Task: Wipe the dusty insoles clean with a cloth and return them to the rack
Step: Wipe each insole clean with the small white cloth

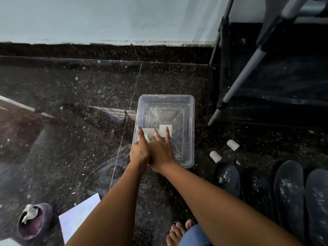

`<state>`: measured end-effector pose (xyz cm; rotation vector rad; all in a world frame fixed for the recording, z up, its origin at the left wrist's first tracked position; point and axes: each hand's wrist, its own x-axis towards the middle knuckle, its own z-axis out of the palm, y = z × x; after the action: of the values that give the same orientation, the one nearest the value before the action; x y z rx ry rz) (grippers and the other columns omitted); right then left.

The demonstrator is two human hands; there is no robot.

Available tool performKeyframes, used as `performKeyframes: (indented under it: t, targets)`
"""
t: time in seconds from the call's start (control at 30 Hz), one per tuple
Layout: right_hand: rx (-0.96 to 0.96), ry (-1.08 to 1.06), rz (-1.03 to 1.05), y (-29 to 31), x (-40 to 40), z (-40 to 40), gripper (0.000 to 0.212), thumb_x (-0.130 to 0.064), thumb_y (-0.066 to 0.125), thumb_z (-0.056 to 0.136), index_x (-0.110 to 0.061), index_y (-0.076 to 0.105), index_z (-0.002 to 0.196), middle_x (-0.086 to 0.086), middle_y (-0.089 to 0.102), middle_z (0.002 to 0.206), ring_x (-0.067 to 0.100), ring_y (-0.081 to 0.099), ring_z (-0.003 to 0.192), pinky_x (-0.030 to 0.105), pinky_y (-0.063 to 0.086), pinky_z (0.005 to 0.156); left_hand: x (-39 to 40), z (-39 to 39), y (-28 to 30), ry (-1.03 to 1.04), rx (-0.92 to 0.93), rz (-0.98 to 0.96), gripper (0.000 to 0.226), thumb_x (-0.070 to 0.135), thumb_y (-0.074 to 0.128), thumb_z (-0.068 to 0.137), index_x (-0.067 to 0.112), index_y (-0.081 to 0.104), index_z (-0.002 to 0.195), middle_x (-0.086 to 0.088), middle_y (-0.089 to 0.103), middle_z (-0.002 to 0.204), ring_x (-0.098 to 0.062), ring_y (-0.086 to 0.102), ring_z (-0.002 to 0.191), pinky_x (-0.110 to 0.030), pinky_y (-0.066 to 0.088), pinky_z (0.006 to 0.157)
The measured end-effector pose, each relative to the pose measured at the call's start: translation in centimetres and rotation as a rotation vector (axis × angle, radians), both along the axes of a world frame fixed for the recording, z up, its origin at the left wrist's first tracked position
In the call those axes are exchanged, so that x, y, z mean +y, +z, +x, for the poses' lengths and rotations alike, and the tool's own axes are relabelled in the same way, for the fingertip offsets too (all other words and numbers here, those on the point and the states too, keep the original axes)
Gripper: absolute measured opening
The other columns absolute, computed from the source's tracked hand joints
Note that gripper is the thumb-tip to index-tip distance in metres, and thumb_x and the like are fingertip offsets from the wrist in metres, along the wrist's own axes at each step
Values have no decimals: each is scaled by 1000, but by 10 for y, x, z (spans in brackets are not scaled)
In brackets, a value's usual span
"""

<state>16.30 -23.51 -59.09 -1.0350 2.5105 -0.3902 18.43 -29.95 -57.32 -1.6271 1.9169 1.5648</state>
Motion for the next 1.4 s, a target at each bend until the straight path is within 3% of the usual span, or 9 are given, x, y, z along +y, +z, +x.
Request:
performKeyframes:
  t: [0.13, 0.2, 0.27, 0.47, 0.7, 0.9, 1.17, 1.33, 1.4]
  targets:
    - [21, -246, -88, 29, 16, -14, 43, -43, 39, 94, -14, 69, 105, 3, 66, 115, 20, 35, 134, 46, -5, 116, 7, -8, 23, 41, 22, -11, 125, 93, 8, 63, -3, 52, 129, -26, 51, 134, -39, 51, 121, -50, 39, 105]
    - [13, -388, -137, 48, 30, -26, 45, -53, 48, 86, -16, 72, 94, 3, 69, 100, 18, 49, 116, 41, 9, 115, 11, -17, 34, 43, 39, 79, 131, 96, 8, 57, -9, 54, 122, -30, 55, 125, -40, 61, 98, -45, 52, 85]
    - [-13, -493, -211, 72, 45, -37, 33, -50, 60, 78, -20, 71, 85, 3, 70, 93, 20, 56, 104, 35, 24, 105, 19, -29, 53, 23, 67, 226, 110, 87, 7, 74, -7, 56, 100, -26, 62, 102, -30, 58, 75, -35, 48, 62]
    - [-114, -737, -331, 151, 107, -56, 20, -40, 74, 72, -21, 71, 78, 1, 73, 88, 22, 66, 89, 33, 51, 80, 68, -67, 120, -169, 96, 357, 93, 75, 9, 86, -5, 55, 82, -22, 61, 91, -32, 60, 85, -44, 51, 83]
    - [-207, -940, -384, 226, 194, -56, 34, -51, 77, 66, -19, 74, 76, 5, 72, 83, 21, 67, 81, 32, 56, 67, 141, -77, 227, -523, 28, 502, 94, 82, 9, 80, 0, 54, 74, -14, 56, 80, -28, 56, 78, -39, 47, 82]
    - [-380, -1064, -530, 264, 249, -49, 16, -12, 79, 71, -16, 65, 63, 9, 71, 75, 20, 70, 71, 37, 60, 64, 186, -74, 282, -673, 3, 391, 97, 79, 9, 83, -1, 61, 102, -18, 65, 106, -33, 61, 98, -43, 48, 79]
    - [-567, -1206, -375, 212, 296, -19, 15, -1, 63, 79, -2, 69, 93, 14, 71, 84, 24, 70, 76, 33, 57, 68, 218, -48, 217, -575, 32, 325, 73, 66, 16, 93, 6, 55, 107, -10, 61, 93, -25, 59, 79, -35, 47, 68]
    - [-742, -1280, -320, 148, 298, 2, 20, -4, 65, 79, -3, 69, 98, 13, 70, 93, 22, 65, 79, 32, 54, 68, 213, -9, 129, -354, -78, 367, 62, 64, 25, 94, 12, 40, 63, -1, 42, 41, -14, 36, 28, -15, 31, 33]
    - [-795, -1287, -296, 126, 292, 13, 22, -6, 67, 76, -4, 70, 97, 12, 70, 94, 21, 61, 75, 28, 49, 55, 213, 8, 95, -289, -96, 365, 64, 59, 33, 94, 0, 58, 86, -16, 65, 67, -26, 64, 49, -30, 54, 46]
